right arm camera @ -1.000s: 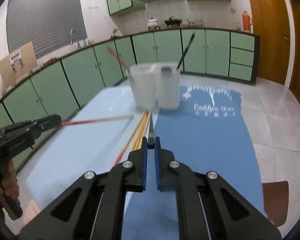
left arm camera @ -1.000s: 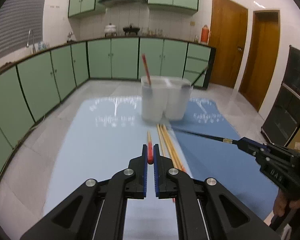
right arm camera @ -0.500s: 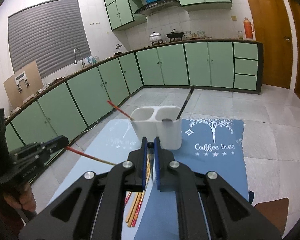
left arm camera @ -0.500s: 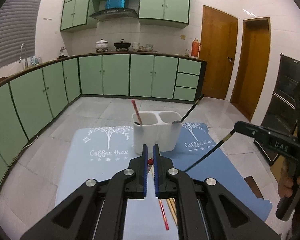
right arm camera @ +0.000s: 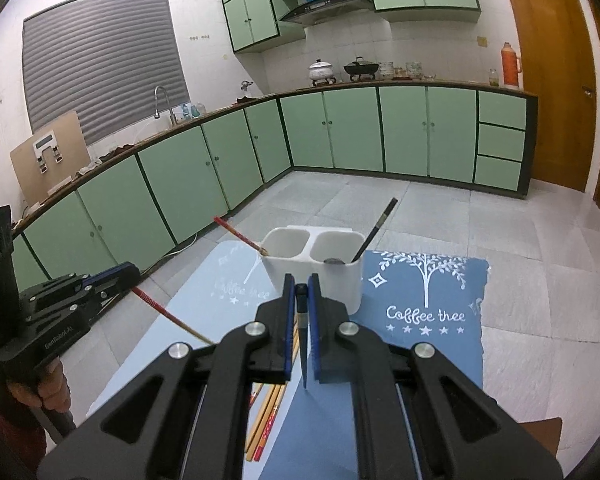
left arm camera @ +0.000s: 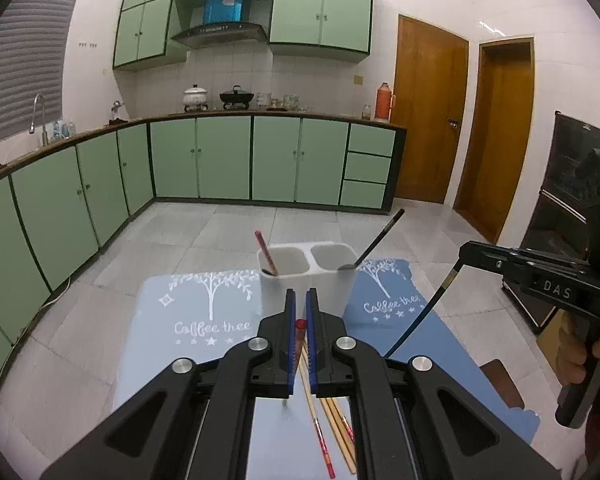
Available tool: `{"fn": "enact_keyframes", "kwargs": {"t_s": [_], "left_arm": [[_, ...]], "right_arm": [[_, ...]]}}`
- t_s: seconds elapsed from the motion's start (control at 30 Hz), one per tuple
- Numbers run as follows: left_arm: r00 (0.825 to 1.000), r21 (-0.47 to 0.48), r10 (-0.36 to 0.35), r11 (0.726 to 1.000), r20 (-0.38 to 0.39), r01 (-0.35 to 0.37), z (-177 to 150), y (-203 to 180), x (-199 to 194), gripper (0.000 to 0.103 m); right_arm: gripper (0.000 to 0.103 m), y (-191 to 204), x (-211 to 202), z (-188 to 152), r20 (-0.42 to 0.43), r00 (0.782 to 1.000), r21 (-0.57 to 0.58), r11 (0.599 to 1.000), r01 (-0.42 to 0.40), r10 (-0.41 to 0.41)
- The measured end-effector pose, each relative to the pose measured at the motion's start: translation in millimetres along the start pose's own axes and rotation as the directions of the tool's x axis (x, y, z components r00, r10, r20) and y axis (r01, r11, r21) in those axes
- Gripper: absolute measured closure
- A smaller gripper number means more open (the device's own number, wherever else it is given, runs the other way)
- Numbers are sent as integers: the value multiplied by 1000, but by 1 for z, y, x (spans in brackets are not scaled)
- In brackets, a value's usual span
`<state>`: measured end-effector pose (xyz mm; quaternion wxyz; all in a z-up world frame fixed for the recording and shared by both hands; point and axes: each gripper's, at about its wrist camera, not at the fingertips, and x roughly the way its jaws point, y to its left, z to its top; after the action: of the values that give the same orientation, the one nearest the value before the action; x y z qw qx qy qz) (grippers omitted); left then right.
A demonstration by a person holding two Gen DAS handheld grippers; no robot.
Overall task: Organize utensils
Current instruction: 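Lift the red chopstick with the left tool while the right tool carries the black chopstick to the holder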
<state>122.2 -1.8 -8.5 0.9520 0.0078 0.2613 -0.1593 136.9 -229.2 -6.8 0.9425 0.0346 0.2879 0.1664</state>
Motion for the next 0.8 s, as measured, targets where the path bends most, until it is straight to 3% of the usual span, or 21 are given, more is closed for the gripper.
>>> {"fn": "enact_keyframes", "kwargs": {"t_s": [0.43,0.8], "left_arm": [[997,19,-56,998,48,55,23,-7,-9,98],[978,75,-83,995,191,70,90,-26,-22,98]], "right_arm": [[97,8,-9,36,41,999,-79,997,-18,21],[97,8,-21,102,125,991,-116,993,-31,46]]}}
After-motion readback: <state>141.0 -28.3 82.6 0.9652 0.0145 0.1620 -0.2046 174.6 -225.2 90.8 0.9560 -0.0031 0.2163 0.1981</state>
